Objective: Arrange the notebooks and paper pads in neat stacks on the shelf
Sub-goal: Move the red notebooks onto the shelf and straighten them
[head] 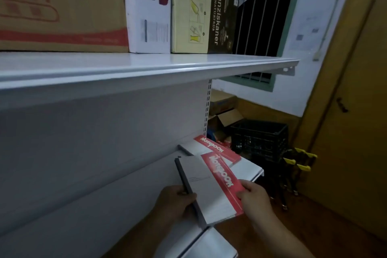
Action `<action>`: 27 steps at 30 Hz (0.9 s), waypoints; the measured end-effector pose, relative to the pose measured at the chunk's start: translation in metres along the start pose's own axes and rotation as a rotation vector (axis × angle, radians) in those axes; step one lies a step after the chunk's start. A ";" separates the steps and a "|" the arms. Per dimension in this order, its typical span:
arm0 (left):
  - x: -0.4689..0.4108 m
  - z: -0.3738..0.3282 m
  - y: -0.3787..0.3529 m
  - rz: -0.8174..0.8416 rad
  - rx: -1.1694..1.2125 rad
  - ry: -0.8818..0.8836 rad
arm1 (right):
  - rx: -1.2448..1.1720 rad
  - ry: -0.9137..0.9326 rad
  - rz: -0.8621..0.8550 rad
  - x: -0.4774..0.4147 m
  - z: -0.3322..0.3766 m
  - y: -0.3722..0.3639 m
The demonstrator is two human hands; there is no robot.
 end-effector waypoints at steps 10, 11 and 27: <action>-0.117 -0.013 -0.062 -0.277 -0.241 -0.020 | 0.401 0.258 0.013 -0.165 0.028 0.016; -0.121 -0.011 -0.064 -0.280 -0.283 -0.015 | 0.451 0.306 0.007 -0.171 0.028 0.014; -0.021 -0.031 0.019 -0.023 -1.448 -0.002 | 1.369 0.593 0.012 -0.197 0.030 0.000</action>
Point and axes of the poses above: each hand's wrist, its own x-axis away from the middle knuckle, its own y-axis out of the back of the hand, z = x × y, the point moved 1 cm from there along -x, towards the middle knuckle, and after that the axes turned 7 degrees about -y, right-handed, at the moved point
